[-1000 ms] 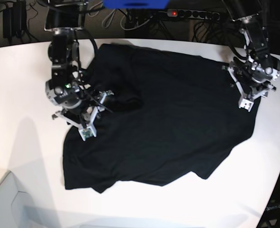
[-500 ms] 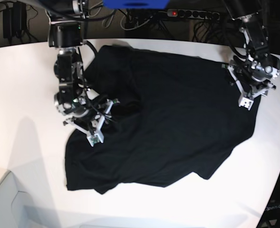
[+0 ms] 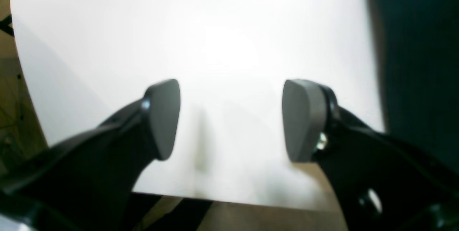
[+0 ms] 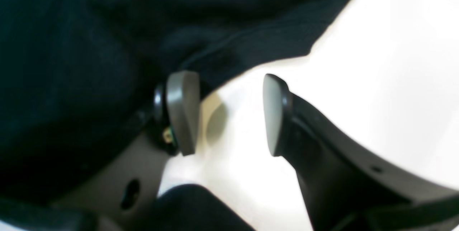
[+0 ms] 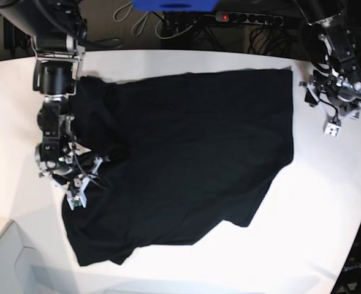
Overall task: Layout the t-shirt on the table in an organized manner, then fold the t-shirt properly
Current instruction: 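Drag the grasped shirt edge with the right gripper along the table, then pull the shirt with both grippers to spread its body flat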
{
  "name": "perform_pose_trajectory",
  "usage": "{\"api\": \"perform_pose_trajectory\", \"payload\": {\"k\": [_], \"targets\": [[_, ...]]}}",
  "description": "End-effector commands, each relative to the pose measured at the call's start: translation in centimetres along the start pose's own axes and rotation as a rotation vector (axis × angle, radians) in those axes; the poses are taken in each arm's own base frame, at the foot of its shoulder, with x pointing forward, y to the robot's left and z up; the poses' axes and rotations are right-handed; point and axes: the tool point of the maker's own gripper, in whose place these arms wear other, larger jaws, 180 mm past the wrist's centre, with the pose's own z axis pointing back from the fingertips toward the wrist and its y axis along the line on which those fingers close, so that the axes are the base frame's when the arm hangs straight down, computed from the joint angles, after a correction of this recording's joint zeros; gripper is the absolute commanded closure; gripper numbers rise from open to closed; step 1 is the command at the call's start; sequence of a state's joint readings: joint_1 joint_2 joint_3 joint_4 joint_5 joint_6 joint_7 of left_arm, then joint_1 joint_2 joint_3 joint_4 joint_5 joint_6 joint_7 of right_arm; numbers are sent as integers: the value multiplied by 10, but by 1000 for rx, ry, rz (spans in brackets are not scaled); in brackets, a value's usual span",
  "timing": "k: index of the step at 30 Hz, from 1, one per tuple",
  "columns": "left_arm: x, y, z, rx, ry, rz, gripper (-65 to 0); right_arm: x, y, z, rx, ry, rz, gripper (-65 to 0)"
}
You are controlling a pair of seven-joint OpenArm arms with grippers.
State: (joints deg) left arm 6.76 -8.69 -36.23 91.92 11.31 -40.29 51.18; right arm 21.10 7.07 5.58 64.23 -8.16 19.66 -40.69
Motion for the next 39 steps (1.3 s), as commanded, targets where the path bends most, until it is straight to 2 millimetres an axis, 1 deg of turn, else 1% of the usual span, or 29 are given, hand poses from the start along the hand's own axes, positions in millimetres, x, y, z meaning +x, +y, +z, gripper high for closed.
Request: {"api": "perform_pose_trajectory", "payload": {"k": [1, 3, 4, 6, 8, 10, 12, 13, 14, 15, 17, 18, 19, 20, 21, 22, 23, 24, 26, 29, 30, 31, 34, 36, 38, 39], "targets": [[13, 10, 7, 31, -36, 0, -431, 25, -2, 5, 0, -63, -2, -292], [29, 18, 20, 68, -88, -15, -431, 20, 0, 4, 2, -56, -2, -292], [43, 19, 31, 87, -133, -20, -431, 16, 2, 3, 8, -46, -3, -292], [64, 12, 52, 95, -204, -7, -431, 10, 7, 2, 16, -38, -3, -292], [80, 0, 67, 76, -254, 4, -431, 11, 14, 2, 28, -41, -8, -292], [96, -25, 64, 11, -275, -4, -430, 11, 15, 1, 31, -42, -9, -292], [99, -49, 56, -53, -254, -39, -424, 12, 16, 1, 32, -42, -10, -292], [98, -61, 51, -86, -240, -58, -397, 12, 16, 1, 32, -42, -10, -292], [98, -73, 46, -122, -229, -72, -344, 11, 16, 1, 32, -41, -10, -292], [92, -83, 40, -149, -204, -80, -284, 11, 16, 1, 32, -41, -10, -292], [83, -104, 29, -210, -164, -62, -119, 11, 16, 1, 32, -41, -10, -292], [78, -112, 25, -230, -145, -46, -22, 11, 16, 1, 32, -41, -10, -292], [73, -118, 22, -246, -129, -38, 0, 11, 16, 1, 32, -41, -10, -292], [69, -123, 19, -261, -116, -33, 0, 11, 16, 1, 32, -41, -10, -292], [66, -127, 16, -273, -104, -29, -23, 11, 16, 1, 32, -41, -10, -292], [63, -129, 14, -281, -96, -26, -22, 11, 16, 1, 32, -41, -10, -292], [58, -132, 10, -293, -81, -23, -4, 11, 16, 1, 32, -41, -10, -292], [51, -134, 4, -305, -56, -23, 0, 11, 16, 1, 32, -41, -10, -292], [34, -130, -11, -321, 1, -25, 0, 13, 13, 2, 27, -44, -8, -292], [25, -126, -32, -348, 6, -7, 0, 18, 10, 4, 21, -57, -6, -292], [19, -126, -37, -356, 14, -1, 0, 21, 4, 7, 6, -69, 0, -292], [17, -125, -39, -358, 12, 2, 0, 25, -1, 10, -6, -80, 5, -292], [15, -116, -42, -346, 5, 0, 0, 28, -10, 13, -22, -90, 12, -294], [16, -109, -41, -332, -3, -8, 0, 36, -23, 15, -47, -113, 21, -294], [14, -98, -41, -312, 3, -20, 0, 42, -27, 17, -54, -149, 26, -294], [13, -90, -42, -299, 8, -24, 0, 43, -35, 18, -68, -162, 33, -294]]}}
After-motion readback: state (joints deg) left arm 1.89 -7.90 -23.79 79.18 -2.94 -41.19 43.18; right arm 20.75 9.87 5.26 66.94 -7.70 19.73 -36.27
